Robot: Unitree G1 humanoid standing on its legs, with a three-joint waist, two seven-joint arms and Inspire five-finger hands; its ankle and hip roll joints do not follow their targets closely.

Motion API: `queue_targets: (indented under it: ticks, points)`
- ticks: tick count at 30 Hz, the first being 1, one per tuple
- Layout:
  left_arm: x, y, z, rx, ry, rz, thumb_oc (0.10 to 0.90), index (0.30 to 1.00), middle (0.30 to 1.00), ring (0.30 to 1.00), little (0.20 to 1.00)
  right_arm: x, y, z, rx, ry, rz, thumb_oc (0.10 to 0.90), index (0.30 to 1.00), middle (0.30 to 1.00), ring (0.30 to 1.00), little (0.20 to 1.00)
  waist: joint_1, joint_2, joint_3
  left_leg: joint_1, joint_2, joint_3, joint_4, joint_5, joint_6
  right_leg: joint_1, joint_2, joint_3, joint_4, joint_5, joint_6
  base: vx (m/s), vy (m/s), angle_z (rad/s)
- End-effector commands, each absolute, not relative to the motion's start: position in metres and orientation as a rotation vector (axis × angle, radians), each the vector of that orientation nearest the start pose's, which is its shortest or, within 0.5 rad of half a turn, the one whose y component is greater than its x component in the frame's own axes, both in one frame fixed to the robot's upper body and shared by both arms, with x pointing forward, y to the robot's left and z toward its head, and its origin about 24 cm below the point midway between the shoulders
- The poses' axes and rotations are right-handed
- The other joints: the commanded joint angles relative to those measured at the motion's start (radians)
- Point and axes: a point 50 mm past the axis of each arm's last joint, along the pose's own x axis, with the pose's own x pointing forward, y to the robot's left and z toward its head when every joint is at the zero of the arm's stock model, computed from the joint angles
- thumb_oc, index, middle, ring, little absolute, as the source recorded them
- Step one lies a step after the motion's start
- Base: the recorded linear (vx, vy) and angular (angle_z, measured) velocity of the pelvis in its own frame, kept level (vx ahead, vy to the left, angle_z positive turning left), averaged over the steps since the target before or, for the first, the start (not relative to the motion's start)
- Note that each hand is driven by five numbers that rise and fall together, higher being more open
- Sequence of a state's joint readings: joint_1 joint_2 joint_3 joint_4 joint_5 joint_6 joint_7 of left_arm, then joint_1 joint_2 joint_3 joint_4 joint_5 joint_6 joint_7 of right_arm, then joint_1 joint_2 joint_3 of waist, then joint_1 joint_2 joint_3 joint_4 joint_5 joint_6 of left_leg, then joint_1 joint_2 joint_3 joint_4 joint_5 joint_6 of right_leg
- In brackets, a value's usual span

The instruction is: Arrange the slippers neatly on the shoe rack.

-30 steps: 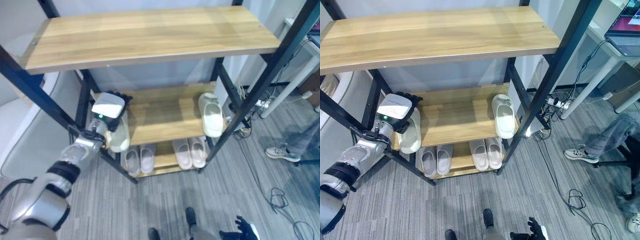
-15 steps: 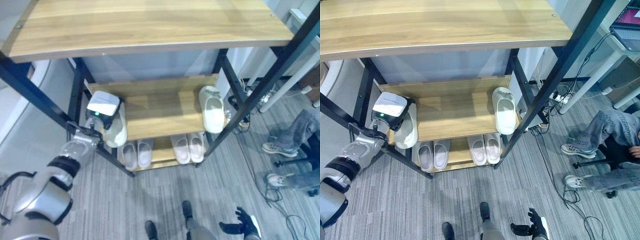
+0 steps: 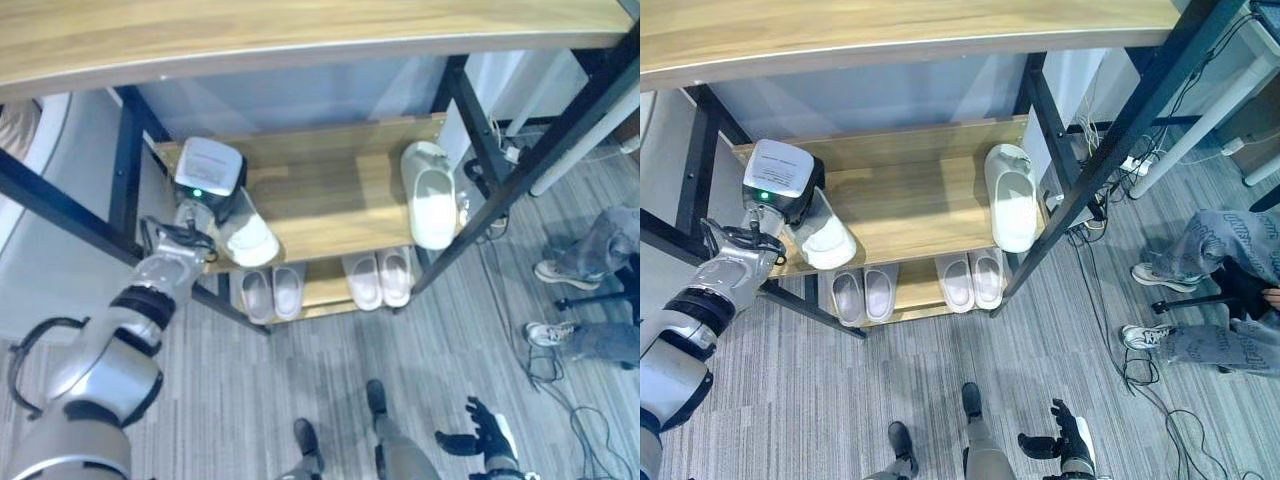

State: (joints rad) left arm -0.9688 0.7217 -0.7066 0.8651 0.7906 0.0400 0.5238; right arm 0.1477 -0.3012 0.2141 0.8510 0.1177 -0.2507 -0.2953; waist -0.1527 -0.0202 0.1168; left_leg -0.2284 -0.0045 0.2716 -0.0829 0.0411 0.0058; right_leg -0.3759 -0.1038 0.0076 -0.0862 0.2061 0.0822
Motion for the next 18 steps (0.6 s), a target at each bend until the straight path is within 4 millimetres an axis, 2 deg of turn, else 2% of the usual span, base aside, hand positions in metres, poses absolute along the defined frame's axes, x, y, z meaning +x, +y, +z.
queue_targets:
  ticks: [1, 2, 6, 7, 8, 10, 11, 12, 13, 16, 18]
  points:
    - [0.398, 0.200, 0.245, 1.724, -0.691, 0.437, 0.400, 0.300, 0.300, 0.300, 0.300, 0.149, -0.260, -0.099, -0.453, 0.583, -0.280, 0.800, 0.900, 0.900, 0.900, 0.900, -0.007, 0.046, 0.030, -0.041, 0.021, -0.109, -0.004, -0.028, -0.050, 0.090, 0.005, -0.049, -0.001, -0.130, 0.084, 0.00, 0.000, 0.00]
    - [0.398, 0.187, 0.252, 1.699, -0.753, 0.435, 0.400, 0.300, 0.300, 0.300, 0.300, 0.151, -0.260, -0.098, -0.464, 0.578, -0.274, 0.800, 0.900, 0.900, 0.900, 0.900, -0.011, 0.047, 0.037, -0.048, 0.021, -0.107, -0.004, -0.027, -0.050, 0.081, 0.005, -0.046, -0.001, -0.128, 0.084, 0.00, 0.000, 0.00]
    - [0.396, 0.167, 0.261, 1.660, -0.844, 0.416, 0.400, 0.300, 0.300, 0.300, 0.300, 0.154, -0.261, -0.097, -0.470, 0.573, -0.272, 0.800, 0.900, 0.900, 0.900, 0.900, -0.014, 0.049, 0.045, -0.055, 0.022, -0.101, -0.004, -0.027, -0.049, 0.069, 0.004, -0.041, 0.000, -0.126, 0.085, 0.00, 0.000, 0.00]
    - [0.393, 0.152, 0.270, 1.618, -0.929, 0.408, 0.400, 0.300, 0.300, 0.300, 0.300, 0.155, -0.261, -0.097, -0.472, 0.567, -0.268, 0.800, 0.900, 0.900, 0.900, 0.900, -0.020, 0.049, 0.052, -0.060, 0.022, -0.098, -0.004, -0.028, -0.049, 0.061, 0.004, -0.036, 0.000, -0.125, 0.086, 0.01, -0.007, -0.07]
    - [0.393, 0.152, 0.270, 1.618, -0.929, 0.408, 0.400, 0.300, 0.300, 0.300, 0.300, 0.156, -0.261, -0.097, -0.472, 0.567, -0.268, 0.800, 0.900, 0.900, 0.900, 0.900, -0.019, 0.049, 0.052, -0.060, 0.022, -0.098, -0.004, -0.028, -0.049, 0.061, 0.004, -0.036, 0.000, -0.125, 0.086, 0.02, -0.012, -0.07]
    - [0.390, 0.135, 0.278, 1.592, -1.011, 0.387, 0.400, 0.300, 0.300, 0.300, 0.300, 0.156, -0.260, -0.098, -0.478, 0.571, -0.262, 0.800, 0.900, 0.900, 0.900, 0.900, -0.025, 0.049, 0.057, -0.067, 0.023, -0.093, -0.004, -0.029, -0.049, 0.050, 0.005, -0.031, 0.001, -0.122, 0.087, 0.02, -0.010, -0.06]
    - [0.390, 0.135, 0.278, 1.592, -1.011, 0.387, 0.400, 0.300, 0.300, 0.300, 0.300, 0.156, -0.260, -0.098, -0.478, 0.571, -0.263, 0.800, 0.900, 0.900, 0.900, 0.900, -0.024, 0.049, 0.056, -0.068, 0.023, -0.092, -0.004, -0.029, -0.049, 0.050, 0.005, -0.031, 0.001, -0.122, 0.087, 0.02, -0.015, -0.10]
    - [0.388, 0.122, 0.280, 1.580, -1.057, 0.359, 0.400, 0.300, 0.300, 0.300, 0.300, 0.156, -0.261, -0.098, -0.484, 0.571, -0.264, 0.800, 0.900, 0.900, 0.900, 0.900, -0.029, 0.051, 0.059, -0.071, 0.024, -0.089, -0.004, -0.029, -0.049, 0.042, 0.006, -0.029, 0.001, -0.121, 0.088, 0.01, -0.012, -0.09]
    - [0.388, 0.121, 0.280, 1.580, -1.058, 0.358, 0.400, 0.300, 0.300, 0.300, 0.300, 0.157, -0.261, -0.098, -0.483, 0.571, -0.265, 0.800, 0.900, 0.900, 0.900, 0.900, -0.028, 0.050, 0.059, -0.072, 0.024, -0.089, -0.004, -0.029, -0.049, 0.042, 0.006, -0.028, 0.001, -0.121, 0.088, 0.02, -0.021, -0.09]
    - [0.382, 0.098, 0.287, 1.543, -1.142, 0.322, 0.400, 0.300, 0.300, 0.300, 0.300, 0.159, -0.261, -0.097, -0.484, 0.565, -0.268, 0.800, 0.900, 0.900, 0.900, 0.900, -0.034, 0.052, 0.061, -0.080, 0.024, -0.087, -0.004, -0.029, -0.049, 0.030, 0.004, -0.027, 0.001, -0.120, 0.088, 0.03, -0.026, -0.03]
    - [0.380, 0.093, 0.290, 1.534, -1.170, 0.322, 0.400, 0.300, 0.300, 0.300, 0.300, 0.159, -0.260, -0.097, -0.484, 0.563, -0.265, 0.800, 0.900, 0.900, 0.900, 0.900, -0.036, 0.053, 0.063, -0.082, 0.024, -0.085, -0.004, -0.030, -0.049, 0.026, 0.004, -0.027, 0.002, -0.120, 0.088, 0.02, -0.013, -0.04]
